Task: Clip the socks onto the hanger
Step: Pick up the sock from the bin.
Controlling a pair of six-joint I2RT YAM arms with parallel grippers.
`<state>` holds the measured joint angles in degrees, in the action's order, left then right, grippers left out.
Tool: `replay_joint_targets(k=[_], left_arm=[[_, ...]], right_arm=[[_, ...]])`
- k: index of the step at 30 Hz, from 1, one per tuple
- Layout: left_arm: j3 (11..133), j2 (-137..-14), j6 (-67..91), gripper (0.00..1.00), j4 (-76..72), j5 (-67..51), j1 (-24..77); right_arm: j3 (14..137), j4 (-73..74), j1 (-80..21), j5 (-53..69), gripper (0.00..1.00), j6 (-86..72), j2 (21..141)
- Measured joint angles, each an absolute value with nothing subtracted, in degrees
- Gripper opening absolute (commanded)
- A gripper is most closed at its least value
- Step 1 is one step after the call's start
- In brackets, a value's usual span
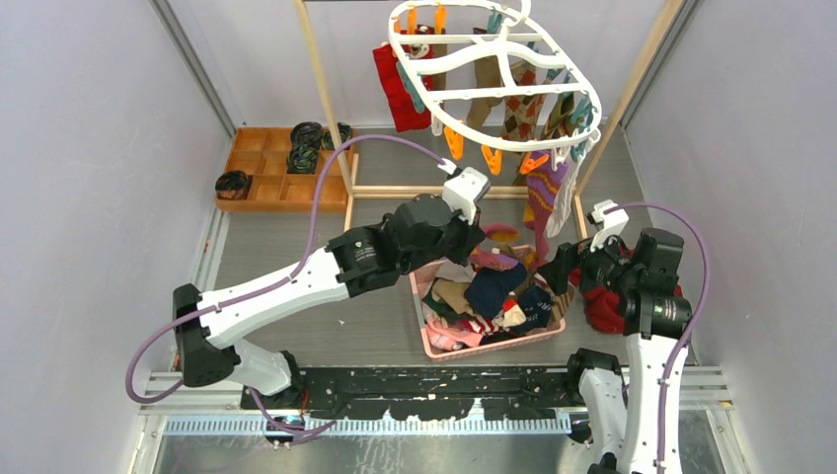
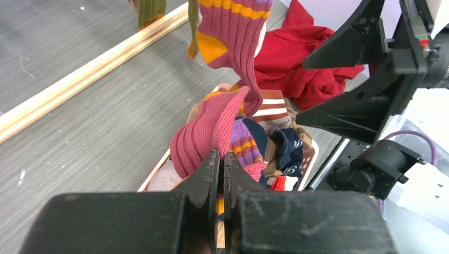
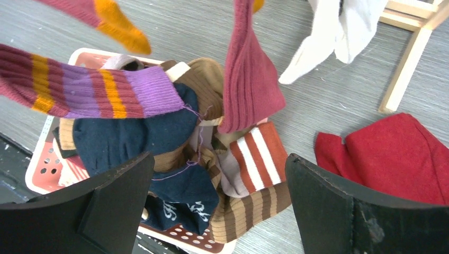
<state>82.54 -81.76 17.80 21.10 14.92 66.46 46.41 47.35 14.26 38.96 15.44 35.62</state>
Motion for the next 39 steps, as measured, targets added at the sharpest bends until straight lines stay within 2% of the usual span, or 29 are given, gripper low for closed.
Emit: replay_joint_targets(k=[6, 13, 18, 22, 28, 32, 37, 39], left_arm=[[77.7, -80.5, 22.3, 0.00, 16.8, 8.8, 62.2], [77.3, -80.5, 25.1, 0.00, 13.5, 4.7, 61.1], [77.3, -80.5, 26.9, 0.00, 11.7, 2.8, 61.0], [77.3, -80.6, 28.4, 0.00, 9.8, 1.7, 61.0], [77.3, -80.6, 31.0, 0.00, 7.4, 1.2, 61.0], [77.3, -80.6, 32.2, 0.00, 6.3, 1.0, 61.0], [77.3, -80.6, 33.4, 0.00, 5.8, 0.8, 61.0], [77.0, -80.6, 34.1, 0.00, 5.4, 0.8, 61.0]], right_arm=[[48.8, 50.7, 14.3, 46.3, 1.00, 21.8, 37.2], [52.0, 64.4, 14.3, 64.1, 0.99, 47.4, 40.4], [52.0, 67.5, 13.8, 68.0, 0.93, 55.7, 43.0], [51.9, 65.9, 11.2, 68.2, 0.85, 56.0, 43.5], [48.4, 53.4, 0.1, 63.1, 0.81, 46.0, 43.7], [47.4, 46.8, -2.4, 59.8, 0.77, 41.3, 45.3], [46.9, 40.3, -3.9, 58.2, 0.66, 37.9, 47.2], [46.7, 38.3, -4.7, 58.2, 0.57, 36.8, 47.4]])
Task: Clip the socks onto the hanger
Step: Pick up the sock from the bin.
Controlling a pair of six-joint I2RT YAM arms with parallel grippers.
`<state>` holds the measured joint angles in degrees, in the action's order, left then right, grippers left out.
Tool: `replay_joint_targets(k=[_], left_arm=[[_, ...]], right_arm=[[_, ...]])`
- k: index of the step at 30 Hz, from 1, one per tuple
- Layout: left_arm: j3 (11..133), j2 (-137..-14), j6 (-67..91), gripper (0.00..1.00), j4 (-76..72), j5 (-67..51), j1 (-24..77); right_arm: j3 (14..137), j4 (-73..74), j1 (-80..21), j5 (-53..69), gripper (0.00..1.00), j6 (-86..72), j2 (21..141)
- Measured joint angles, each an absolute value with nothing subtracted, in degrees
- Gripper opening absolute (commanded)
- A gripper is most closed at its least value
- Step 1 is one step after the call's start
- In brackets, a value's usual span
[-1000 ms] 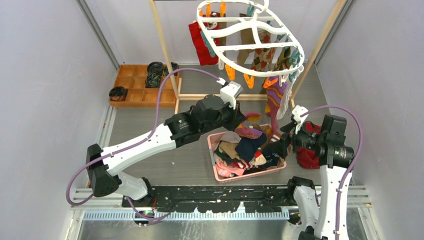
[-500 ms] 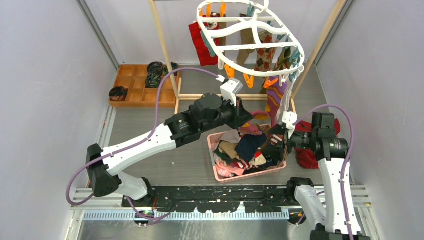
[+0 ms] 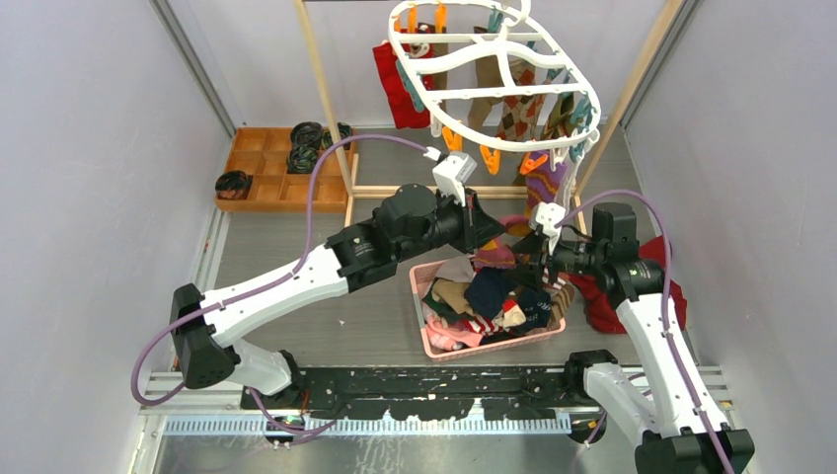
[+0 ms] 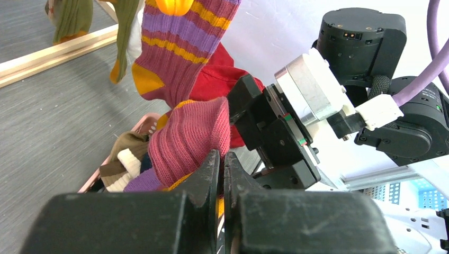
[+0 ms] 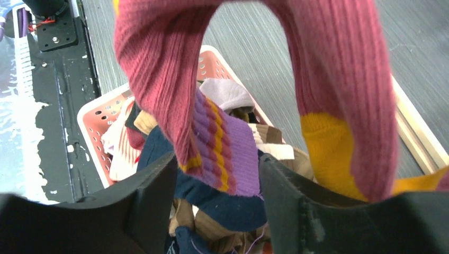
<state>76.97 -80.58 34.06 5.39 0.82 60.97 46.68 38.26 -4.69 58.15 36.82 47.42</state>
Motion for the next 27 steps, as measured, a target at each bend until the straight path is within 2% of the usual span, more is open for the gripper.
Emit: replay_joint_targets(k=[5, 8, 15, 24, 27], left_arm=[[75.7, -80.6, 35.5, 0.00, 4.5, 0.8, 60.9], [74.9, -80.5, 36.0, 0.00, 4.0, 0.9, 60.9], [69.6, -77.8, 36.9, 0.01, 2.3, 5.1, 60.5], [63.3, -76.6, 39.8, 0.50, -0.9, 8.1, 55.1], [60.5, -76.2, 40.4, 0.60, -3.3, 7.6, 54.2]], right_arm=[[45.9, 34.9, -7.2, 58.1, 0.13, 35.2, 48.6], [45.7, 35.6, -8.4, 58.3, 0.03, 36.1, 48.9], [46.1, 44.1, -8.9, 60.2, 0.01, 41.3, 48.0], [54.3, 50.4, -8.9, 65.4, 0.01, 38.8, 49.4], [56.7, 51.4, -8.9, 65.6, 0.01, 35.2, 50.2]])
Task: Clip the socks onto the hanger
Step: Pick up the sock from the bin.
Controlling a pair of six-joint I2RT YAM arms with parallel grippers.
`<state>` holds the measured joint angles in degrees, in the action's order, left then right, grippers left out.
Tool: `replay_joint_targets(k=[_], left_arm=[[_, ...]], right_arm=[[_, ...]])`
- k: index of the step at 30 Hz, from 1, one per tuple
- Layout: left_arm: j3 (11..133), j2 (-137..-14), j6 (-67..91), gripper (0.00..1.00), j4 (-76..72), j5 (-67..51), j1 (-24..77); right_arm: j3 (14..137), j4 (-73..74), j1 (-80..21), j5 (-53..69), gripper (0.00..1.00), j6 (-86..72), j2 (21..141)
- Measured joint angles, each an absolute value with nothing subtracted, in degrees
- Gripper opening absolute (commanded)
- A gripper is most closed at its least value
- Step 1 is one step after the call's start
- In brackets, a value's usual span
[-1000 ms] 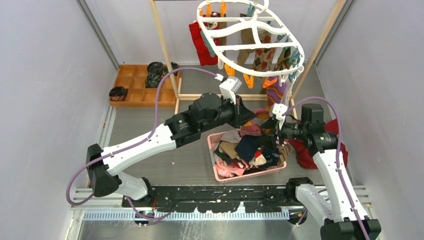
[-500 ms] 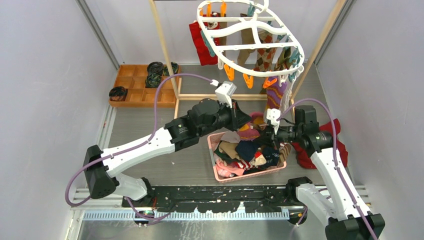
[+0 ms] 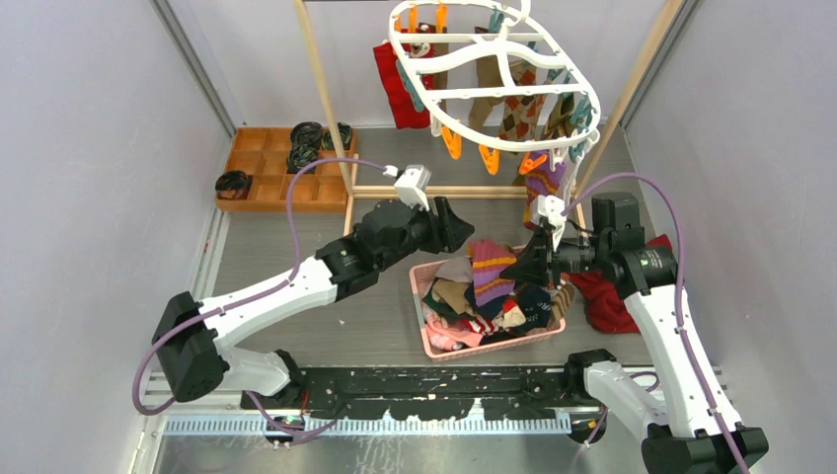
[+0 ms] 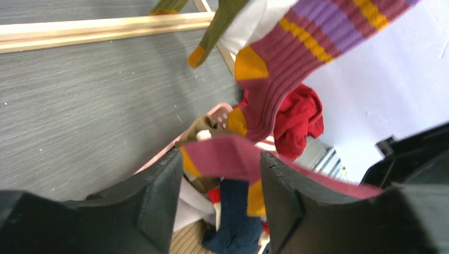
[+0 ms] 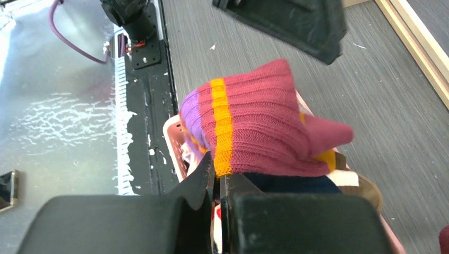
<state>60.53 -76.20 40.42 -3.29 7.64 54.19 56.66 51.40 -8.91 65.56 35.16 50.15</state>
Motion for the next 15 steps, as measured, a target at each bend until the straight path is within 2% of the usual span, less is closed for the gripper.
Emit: replay_joint_targets(k=[7, 15], left_arm=[[50.2, -66.7, 39.3, 0.70, -7.1, 2.7, 54.3], [32.1, -52.2, 37.7, 0.75, -24.1, -14.7, 54.4]], right_arm=[[59.7, 51.0, -8.9, 65.5, 0.01, 23.7, 49.5], [58.1, 46.5, -8.6, 65.5, 0.03, 14.0, 45.3]])
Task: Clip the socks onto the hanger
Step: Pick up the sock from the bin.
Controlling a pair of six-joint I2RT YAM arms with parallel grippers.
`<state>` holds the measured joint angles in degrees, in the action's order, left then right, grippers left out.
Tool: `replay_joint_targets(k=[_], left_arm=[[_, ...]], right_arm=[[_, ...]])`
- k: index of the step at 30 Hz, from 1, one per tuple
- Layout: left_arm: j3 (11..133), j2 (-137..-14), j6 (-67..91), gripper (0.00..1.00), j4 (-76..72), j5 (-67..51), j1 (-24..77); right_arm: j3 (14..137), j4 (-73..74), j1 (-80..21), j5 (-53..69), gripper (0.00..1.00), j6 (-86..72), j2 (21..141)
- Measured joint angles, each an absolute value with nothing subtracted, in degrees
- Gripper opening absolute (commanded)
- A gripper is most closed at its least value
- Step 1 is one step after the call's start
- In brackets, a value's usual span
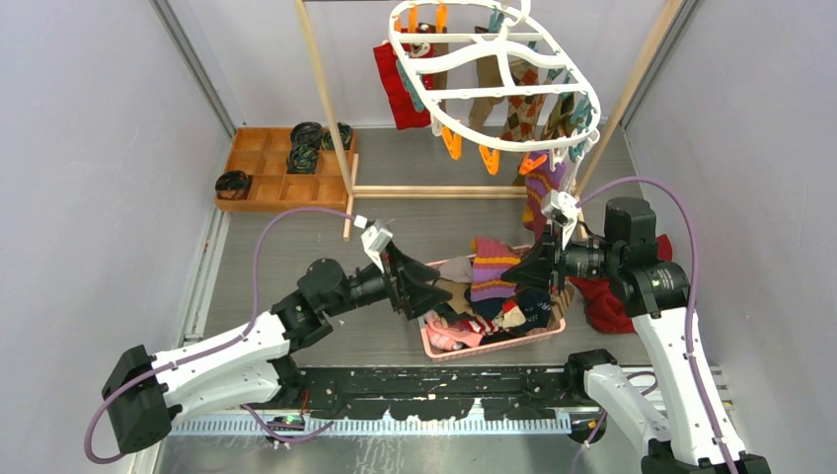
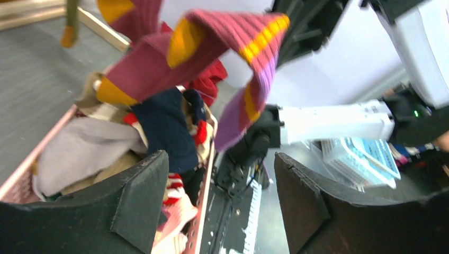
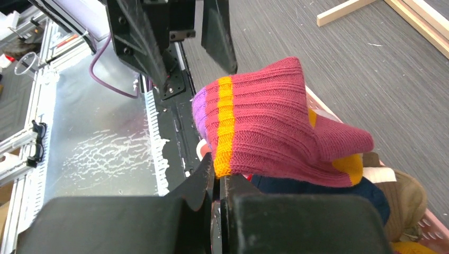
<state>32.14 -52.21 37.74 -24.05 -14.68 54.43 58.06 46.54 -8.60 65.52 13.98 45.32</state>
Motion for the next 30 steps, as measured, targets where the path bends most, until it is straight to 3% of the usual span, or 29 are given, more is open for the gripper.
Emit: replay_joint_targets(k=[5, 10, 21, 25, 30], left_arm=[[22.9, -50.2, 36.3, 0.83, -33.6, -20.6, 56.8], [22.3, -50.9, 30.6, 0.84, -37.8, -21.7, 61.1], [29.9, -67.9, 24.9, 0.69, -45.7, -19.8, 62.2], [32.5, -71.2, 24.7, 0.53, -46.9, -18.9, 62.3], [34.5, -73.0, 25.2, 0.06, -47.7, -19.0, 62.3]], right_arm=[[55.1, 45.1, -6.1, 68.2, 0.05, 12.3, 43.7], [52.2, 41.8, -3.4, 71.9, 0.05, 9.9, 43.7], [50.9, 37.8, -2.1, 74.5, 0.05, 6.5, 43.9], [50.9, 37.6, -2.1, 74.5, 0.05, 6.1, 43.9], [50.8, 37.3, -2.1, 74.6, 0.05, 5.8, 43.9]])
